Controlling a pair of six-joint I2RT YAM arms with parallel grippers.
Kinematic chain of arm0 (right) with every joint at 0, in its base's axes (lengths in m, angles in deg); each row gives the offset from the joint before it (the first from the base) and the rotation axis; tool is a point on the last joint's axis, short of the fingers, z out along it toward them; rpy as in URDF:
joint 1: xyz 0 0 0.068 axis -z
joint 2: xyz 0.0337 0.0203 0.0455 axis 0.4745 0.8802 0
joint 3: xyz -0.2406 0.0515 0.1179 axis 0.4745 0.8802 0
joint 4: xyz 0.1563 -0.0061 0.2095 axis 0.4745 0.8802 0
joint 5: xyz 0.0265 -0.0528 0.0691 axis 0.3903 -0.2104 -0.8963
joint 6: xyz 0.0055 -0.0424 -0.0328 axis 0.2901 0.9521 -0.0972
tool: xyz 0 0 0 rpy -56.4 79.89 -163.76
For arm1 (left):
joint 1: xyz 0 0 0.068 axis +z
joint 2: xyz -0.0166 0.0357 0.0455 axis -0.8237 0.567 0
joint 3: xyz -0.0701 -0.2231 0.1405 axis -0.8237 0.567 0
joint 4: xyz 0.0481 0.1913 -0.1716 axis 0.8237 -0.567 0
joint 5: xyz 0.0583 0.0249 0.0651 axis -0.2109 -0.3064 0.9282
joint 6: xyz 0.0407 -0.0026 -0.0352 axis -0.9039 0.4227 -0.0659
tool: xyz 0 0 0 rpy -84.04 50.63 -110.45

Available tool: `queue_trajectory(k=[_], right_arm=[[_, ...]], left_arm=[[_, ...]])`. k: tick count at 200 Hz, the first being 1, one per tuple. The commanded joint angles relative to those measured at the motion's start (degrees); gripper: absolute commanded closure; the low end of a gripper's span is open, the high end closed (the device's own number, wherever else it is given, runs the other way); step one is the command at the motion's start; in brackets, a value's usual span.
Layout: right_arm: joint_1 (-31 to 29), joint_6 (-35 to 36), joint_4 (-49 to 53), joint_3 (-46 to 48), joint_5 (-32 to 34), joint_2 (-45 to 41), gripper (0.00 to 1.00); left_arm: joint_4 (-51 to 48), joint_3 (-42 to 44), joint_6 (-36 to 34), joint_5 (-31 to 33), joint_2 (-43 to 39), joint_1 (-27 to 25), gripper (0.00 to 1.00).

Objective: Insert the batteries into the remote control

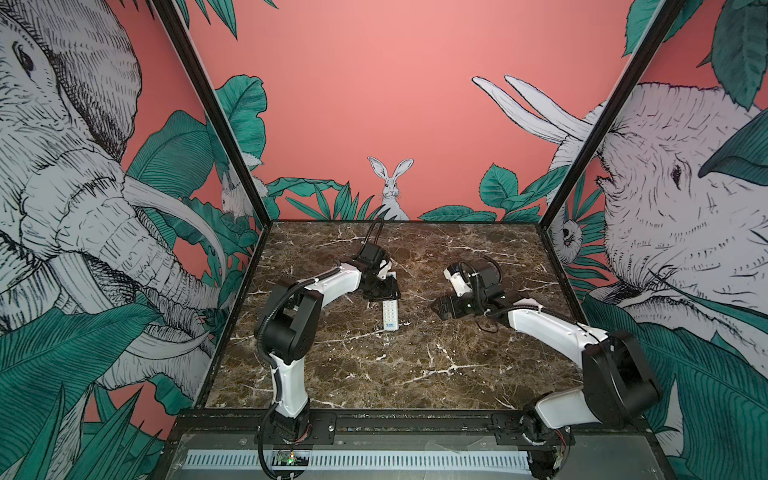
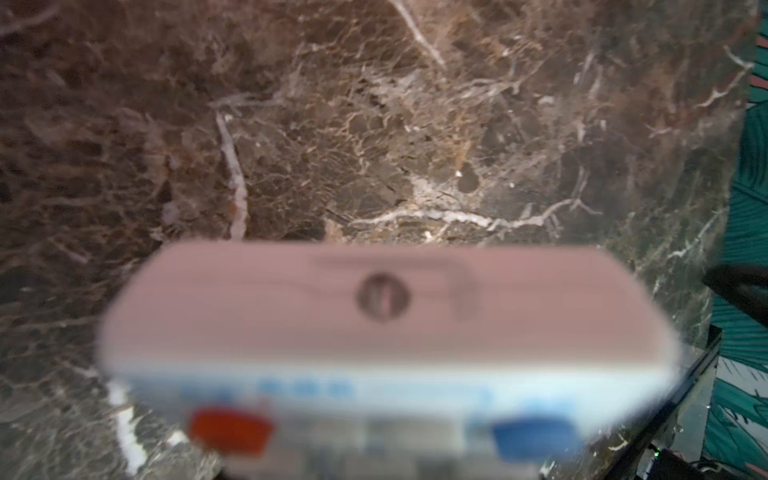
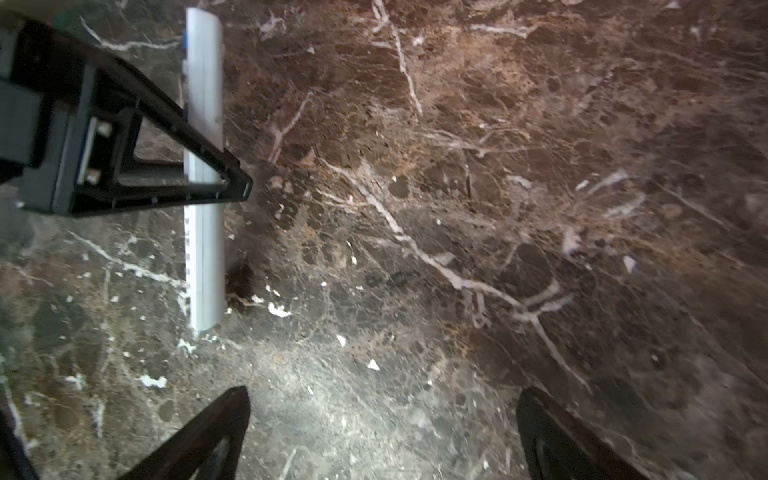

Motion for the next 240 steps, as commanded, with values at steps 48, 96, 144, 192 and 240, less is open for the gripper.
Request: queue_trajectory(k=[48,96,144,192,240], right_arm=[[-2.75,1.69,5.04,5.12,8.92,-7.74,0.01],[-2.71,3.15,6.22,4.64,12.12,-6.99,0.01],[-2.69,7.81,4.04,3.94,15.82,-5.99,0.01],[-1.22,13.81,-0.26,4.91,23.15,-4.50,0.01],[2.35,20.45,-7.61,7.41,28.51,-5.40,0.00]], left_arm=[[-0.44,-4.44,4.26,6.17,5.93,-2.04,0.36],[4.11,-2.76,4.05,5.35,3.83,-2.14,0.18],[4.73,1.66,-8.12,18.16,-9.68,-0.36,0.04],[14.79,13.91,-16.11,34.10,-23.98,10.45,0.03],[30.57,27.48,-25.17,58.19,-27.05,13.68,0.01]])
